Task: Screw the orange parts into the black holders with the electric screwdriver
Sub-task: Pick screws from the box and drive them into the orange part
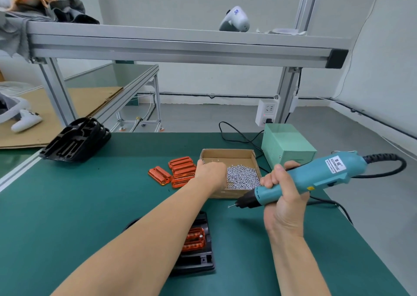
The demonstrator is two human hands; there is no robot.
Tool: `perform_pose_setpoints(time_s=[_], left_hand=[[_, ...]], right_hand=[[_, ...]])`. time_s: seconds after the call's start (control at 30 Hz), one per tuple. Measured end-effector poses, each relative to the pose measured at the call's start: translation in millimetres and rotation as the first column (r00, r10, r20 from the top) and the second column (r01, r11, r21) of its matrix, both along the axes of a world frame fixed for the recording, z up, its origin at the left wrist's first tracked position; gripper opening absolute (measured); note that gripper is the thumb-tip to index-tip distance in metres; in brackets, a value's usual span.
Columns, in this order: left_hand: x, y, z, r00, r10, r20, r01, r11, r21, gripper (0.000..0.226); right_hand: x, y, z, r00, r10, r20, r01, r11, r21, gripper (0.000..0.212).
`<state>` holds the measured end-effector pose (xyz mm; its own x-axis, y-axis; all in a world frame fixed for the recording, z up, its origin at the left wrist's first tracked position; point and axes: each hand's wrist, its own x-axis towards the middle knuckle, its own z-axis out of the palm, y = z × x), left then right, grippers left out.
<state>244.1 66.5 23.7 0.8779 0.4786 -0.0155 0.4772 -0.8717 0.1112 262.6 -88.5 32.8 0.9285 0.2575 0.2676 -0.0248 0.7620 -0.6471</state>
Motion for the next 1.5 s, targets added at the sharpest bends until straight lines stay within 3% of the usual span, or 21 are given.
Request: perform_pose_setpoints(time_s=[0.1,0.17,0.27,0.37,0.43,0.6,0.7,0.97,1.5], left_hand=[[-0.3,1.6,2.8,0.997,-0.034,-0.063,0.035,0.999,0.005,0.032],[-1.3,1.5,2.7,0.998,-0.034,-0.057,0.033,0.999,-0.015,0.03],[-6.8,1.8,2.0,0.989,0.0,0.149,0.032,0.976,-0.217,0.019],[-26.5,0.3,11.7,0.897,0.139,0.419,0.103,0.857,-0.506,0.01],[-47.6,-2.2,16.1,0.818,0.237,0.524,0.193,0.746,-0.638,0.007],[-110.3,-13.6,7.5,0.696,0.459,0.552,0.346,0.459,-0.818,0.009],[-136.2,-24.1,4.7,0.675,0.541,0.501,0.375,0.332,-0.865,0.01],[-168.0,-36.5,4.6,0.6,0.678,0.425,0.421,0.185,-0.888,0.014],[-182.2,-49.4,0.9,0.512,0.758,0.405,0.543,0.079,-0.836,0.013]], right_hand=[[0.0,-0.8,0.2,1.0,0.003,-0.006,-0.003,1.0,-0.01,0.02],[0.3,-1.9,0.4,1.0,0.001,-0.01,-0.001,1.0,-0.008,0.02],[0.7,-3.5,1.5,1.0,-0.01,-0.015,0.01,1.0,-0.009,0.019],[0.9,-5.1,3.1,1.0,-0.004,-0.029,0.004,1.0,-0.003,0.019],[0.8,-6.2,4.8,0.999,0.013,-0.031,-0.012,1.0,0.018,0.018],[-3.9,-4.9,10.0,0.995,0.095,-0.035,-0.092,0.991,0.098,0.019],[-11.3,-0.6,13.5,0.989,0.137,-0.051,-0.13,0.984,0.118,0.022],[-37.7,5.4,39.3,0.965,0.258,-0.039,-0.248,0.952,0.179,0.017],[-70.9,14.9,57.1,0.942,0.317,0.111,-0.329,0.938,0.108,0.016]])
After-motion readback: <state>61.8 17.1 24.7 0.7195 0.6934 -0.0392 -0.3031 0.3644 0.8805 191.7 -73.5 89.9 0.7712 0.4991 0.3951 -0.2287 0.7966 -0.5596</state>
